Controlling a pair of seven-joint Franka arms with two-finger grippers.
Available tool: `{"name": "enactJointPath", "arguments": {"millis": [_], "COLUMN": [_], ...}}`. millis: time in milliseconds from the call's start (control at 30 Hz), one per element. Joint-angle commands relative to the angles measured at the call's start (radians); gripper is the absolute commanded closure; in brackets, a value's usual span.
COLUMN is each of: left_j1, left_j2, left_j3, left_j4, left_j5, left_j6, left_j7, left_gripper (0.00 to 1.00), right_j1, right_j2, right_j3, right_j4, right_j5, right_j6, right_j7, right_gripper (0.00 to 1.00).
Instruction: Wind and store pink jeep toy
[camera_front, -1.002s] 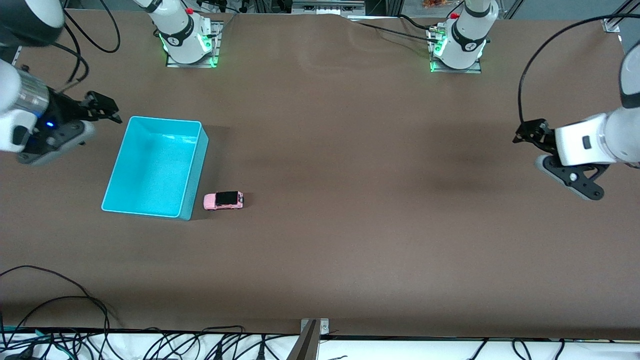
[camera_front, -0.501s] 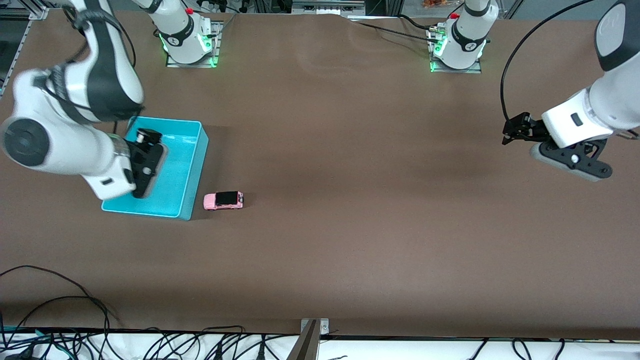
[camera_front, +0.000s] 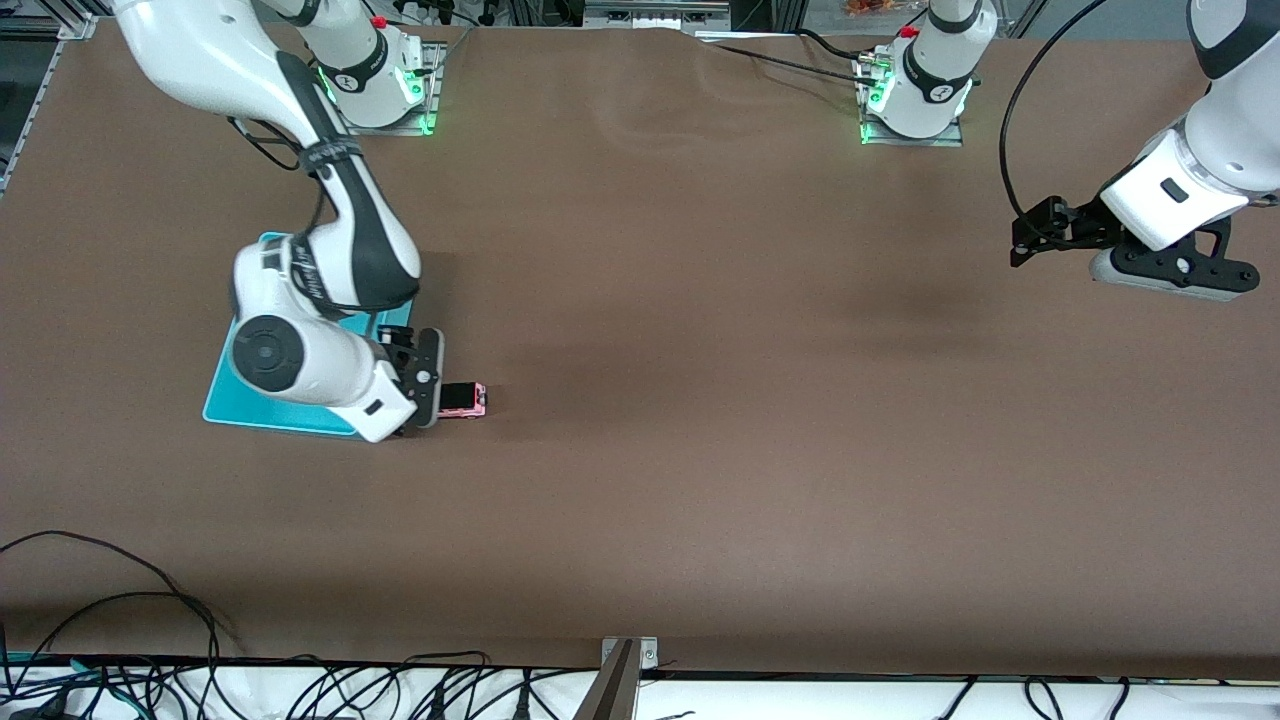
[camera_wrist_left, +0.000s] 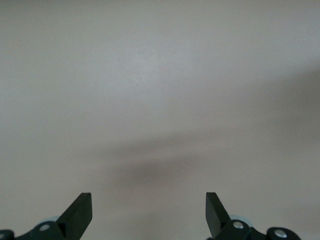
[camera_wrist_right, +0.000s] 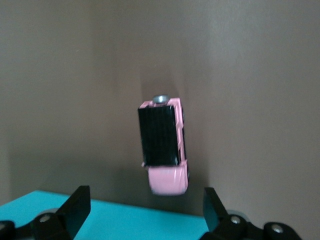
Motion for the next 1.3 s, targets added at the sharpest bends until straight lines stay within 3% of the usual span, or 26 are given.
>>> {"name": "enactJointPath", "arguments": {"millis": [0,467,801,1035,1269], "left_j1": [0.002,0.003,-0.001,-0.001,0.0], "left_j2": [-0.029,-0.008,-0.008,-0.006,0.012], "left_j3": [0.013,0.003,0.003,0.004,0.006], "left_j4": [-0.027,0.015,0.018,0.018,0.059], "left_j5": [-0.016,0.056,0.053,0.052,0.05], "left_j6": [0.011,-0.047,-0.05,-0.05,-0.079], "left_j7": [-0.014,-0.015,-0.015,-0.015,-0.017], "left_gripper": [0.0,0.0,0.0,0.0,0.0], "right_j1": [0.003,0.005,0.009,0.009,0.009], "right_j2": [-0.023,0.059,0.082,0.067,0.005], "right_j3": [-0.002,-0.003,-0.002,0.0,-0.002], "right_j4": [-0.103,-0.109,-0.109,-0.097,-0.061], "right_j5": [0.002,-0.024,-0.023,-0.018,-0.006], "right_j6": [0.129,0.241,0.252,0.234,0.105], "right_j7": [-0.053,-0.084,-0.126,-0.113,-0.112], "right_gripper": [0.0,0.02,0.71,0.77,0.77]}}
